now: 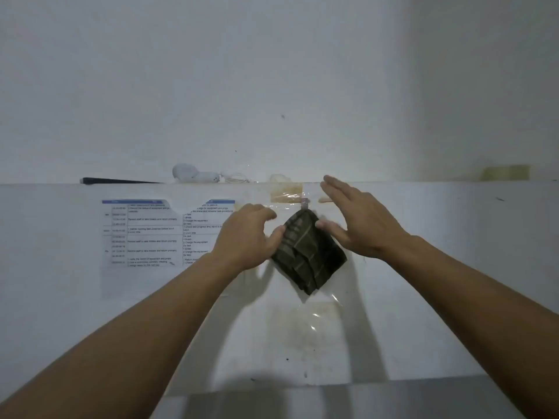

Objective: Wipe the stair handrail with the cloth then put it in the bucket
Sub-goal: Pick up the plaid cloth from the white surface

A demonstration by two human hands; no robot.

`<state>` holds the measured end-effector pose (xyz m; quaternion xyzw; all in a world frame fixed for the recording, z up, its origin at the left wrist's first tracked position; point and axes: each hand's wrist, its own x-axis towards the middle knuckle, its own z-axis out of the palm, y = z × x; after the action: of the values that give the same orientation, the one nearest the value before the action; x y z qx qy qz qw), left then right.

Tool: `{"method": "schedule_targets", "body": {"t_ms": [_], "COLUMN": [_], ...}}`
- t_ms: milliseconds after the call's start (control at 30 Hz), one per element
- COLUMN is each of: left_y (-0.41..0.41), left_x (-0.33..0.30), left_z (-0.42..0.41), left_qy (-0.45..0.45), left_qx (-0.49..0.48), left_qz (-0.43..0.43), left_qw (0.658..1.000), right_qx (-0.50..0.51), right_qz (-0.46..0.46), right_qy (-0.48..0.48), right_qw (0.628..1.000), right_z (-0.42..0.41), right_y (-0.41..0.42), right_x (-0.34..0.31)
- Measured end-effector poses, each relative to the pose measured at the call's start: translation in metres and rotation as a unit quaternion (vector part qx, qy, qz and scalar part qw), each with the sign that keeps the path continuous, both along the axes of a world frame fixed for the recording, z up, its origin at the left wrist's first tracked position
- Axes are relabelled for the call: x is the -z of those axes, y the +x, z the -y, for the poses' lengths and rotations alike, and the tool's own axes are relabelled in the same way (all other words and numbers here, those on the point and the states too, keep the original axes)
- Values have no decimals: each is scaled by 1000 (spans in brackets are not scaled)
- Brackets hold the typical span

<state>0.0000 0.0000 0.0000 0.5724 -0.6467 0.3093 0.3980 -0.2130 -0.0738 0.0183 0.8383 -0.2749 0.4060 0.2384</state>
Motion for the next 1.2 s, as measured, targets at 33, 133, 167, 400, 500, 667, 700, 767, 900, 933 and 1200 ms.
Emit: {"method": "schedule_targets", "body": {"t_ms": [33, 133, 167, 400, 500, 667, 700, 767, 900, 933, 1200], "left_y": [1, 1, 2, 0, -5, -15, -17, -19, -16, -14, 35], "left_x": [2, 9, 12, 20, 21, 20, 19, 16, 1, -2, -13], "left_z": [3, 10, 15, 47, 59, 74, 76, 78, 67, 62, 0], "left_qy": [31, 75, 79, 79, 64, 50, 53, 52, 13, 7, -26], "left_qx": [9, 12, 15, 8, -6, -64, -76, -80, -54, -44, -60], "left_qz": [-19, -48, -53, -100, -112, -130, -134, -146, -181, -188, -220], "left_qw": [999, 996, 995, 992, 992, 988, 987, 985, 982, 981, 973], "right_qx": [-2, -1, 0, 29, 39, 32, 28, 18, -23, -38, -145], "right_qz": [-11, -35, -36, 30, 64, 100, 112, 141, 195, 203, 174], "right_qy": [9, 57, 67, 123, 151, 182, 174, 144, 78, 67, 65], "right_qw": [1000, 998, 997, 991, 986, 978, 978, 979, 978, 976, 972], "right_z": [3, 8, 13, 42, 51, 66, 68, 69, 62, 59, 35], "right_y": [1, 2, 4, 14, 21, 30, 32, 33, 29, 28, 50], "right_x": [3, 15, 19, 35, 36, 42, 41, 38, 23, 19, -3]}}
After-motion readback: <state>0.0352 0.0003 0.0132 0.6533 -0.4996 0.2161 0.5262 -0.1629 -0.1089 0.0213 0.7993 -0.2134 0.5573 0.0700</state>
